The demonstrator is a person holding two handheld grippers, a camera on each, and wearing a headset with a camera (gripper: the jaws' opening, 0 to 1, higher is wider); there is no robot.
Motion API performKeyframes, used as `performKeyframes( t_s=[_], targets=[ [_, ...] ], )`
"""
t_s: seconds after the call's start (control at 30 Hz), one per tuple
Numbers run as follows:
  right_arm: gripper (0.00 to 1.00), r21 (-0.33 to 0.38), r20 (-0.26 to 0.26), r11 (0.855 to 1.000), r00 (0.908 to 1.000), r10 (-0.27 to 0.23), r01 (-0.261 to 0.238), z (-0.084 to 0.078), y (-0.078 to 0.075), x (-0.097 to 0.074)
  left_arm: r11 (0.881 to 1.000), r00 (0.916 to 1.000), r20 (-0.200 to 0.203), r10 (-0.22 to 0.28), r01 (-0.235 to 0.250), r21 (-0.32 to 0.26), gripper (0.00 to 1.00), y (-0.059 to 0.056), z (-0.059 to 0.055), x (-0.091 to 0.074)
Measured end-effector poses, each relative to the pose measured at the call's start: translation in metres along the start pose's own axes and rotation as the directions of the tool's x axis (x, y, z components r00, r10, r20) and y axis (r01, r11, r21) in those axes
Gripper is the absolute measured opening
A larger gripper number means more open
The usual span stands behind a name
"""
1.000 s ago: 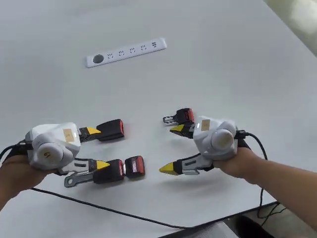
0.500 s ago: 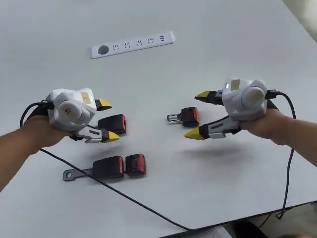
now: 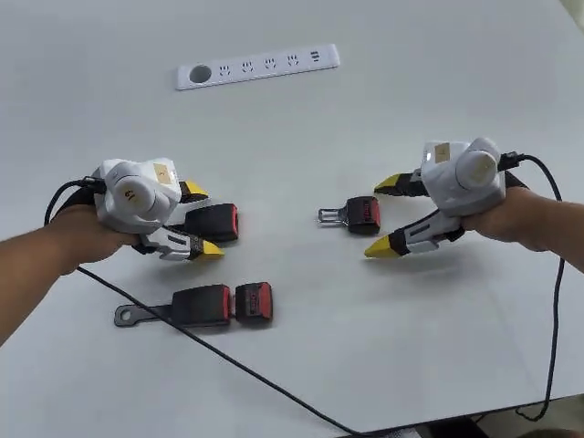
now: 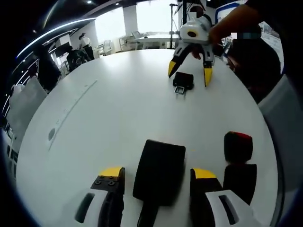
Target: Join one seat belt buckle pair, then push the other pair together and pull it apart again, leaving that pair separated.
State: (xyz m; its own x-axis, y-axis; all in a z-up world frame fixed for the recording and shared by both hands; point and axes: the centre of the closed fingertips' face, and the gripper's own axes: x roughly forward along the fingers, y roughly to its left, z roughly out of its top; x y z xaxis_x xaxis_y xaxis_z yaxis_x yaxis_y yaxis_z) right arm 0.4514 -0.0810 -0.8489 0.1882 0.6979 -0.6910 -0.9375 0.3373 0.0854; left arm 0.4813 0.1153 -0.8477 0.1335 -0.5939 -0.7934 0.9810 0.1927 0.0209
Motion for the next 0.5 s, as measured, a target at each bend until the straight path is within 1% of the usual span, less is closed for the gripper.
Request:
performKeyframes(
  t_s=[0.07,0.13,0.2,0.23,0.33,0.37,0.43,0.47,0.5],
  targets=[
    [0.63,-0.003,0.005,1.000,1.0000,0.006,-0.006,0.003,0.000,0.001,1.000,0.9999,0.004,-0.014,0.014,0.003,0.54,-0.002,0.000,0.001],
    [0.61,-0.012,-0.001,1.000,1.0000,0.009,-0.009,0.003,0.001,0.001,0.999,0.9995,0.008,-0.032,0.032,0.005,0.51,-0.005,0.000,0.001],
    [0.58,-0.011,0.002,1.000,0.9998,0.019,-0.019,0.004,0.002,0.001,0.999,0.9992,0.015,-0.037,0.037,0.007,0.49,-0.005,0.000,0.001],
    [0.57,-0.024,0.001,1.000,0.9998,0.017,-0.017,0.004,0.001,0.001,0.999,0.9990,0.016,-0.041,0.041,0.000,0.49,-0.005,0.000,0.001],
    [0.53,-0.020,-0.003,1.000,1.0000,0.009,-0.009,0.005,-0.001,0.001,0.998,0.9983,0.023,-0.053,0.052,0.022,0.48,-0.005,0.001,0.002],
    [0.51,-0.026,-0.009,1.000,1.0000,0.002,-0.002,0.005,-0.003,0.001,0.998,0.9983,0.023,-0.054,0.054,0.024,0.47,-0.005,0.001,0.002],
    [0.46,-0.046,-0.014,0.999,0.9999,0.009,-0.010,0.005,-0.001,0.002,0.997,0.9983,0.016,-0.056,0.056,0.047,0.44,-0.005,0.003,0.005],
    [0.43,-0.054,-0.015,0.999,0.9999,0.005,-0.006,0.005,-0.002,0.003,0.997,0.9980,0.017,-0.061,0.061,0.044,0.43,-0.005,0.004,0.007],
    [0.39,-0.097,-0.020,0.995,0.9996,-0.019,0.017,0.007,-0.008,0.004,0.997,0.9977,0.017,-0.066,0.065,0.044,0.43,-0.005,0.004,0.008]
  ],
)
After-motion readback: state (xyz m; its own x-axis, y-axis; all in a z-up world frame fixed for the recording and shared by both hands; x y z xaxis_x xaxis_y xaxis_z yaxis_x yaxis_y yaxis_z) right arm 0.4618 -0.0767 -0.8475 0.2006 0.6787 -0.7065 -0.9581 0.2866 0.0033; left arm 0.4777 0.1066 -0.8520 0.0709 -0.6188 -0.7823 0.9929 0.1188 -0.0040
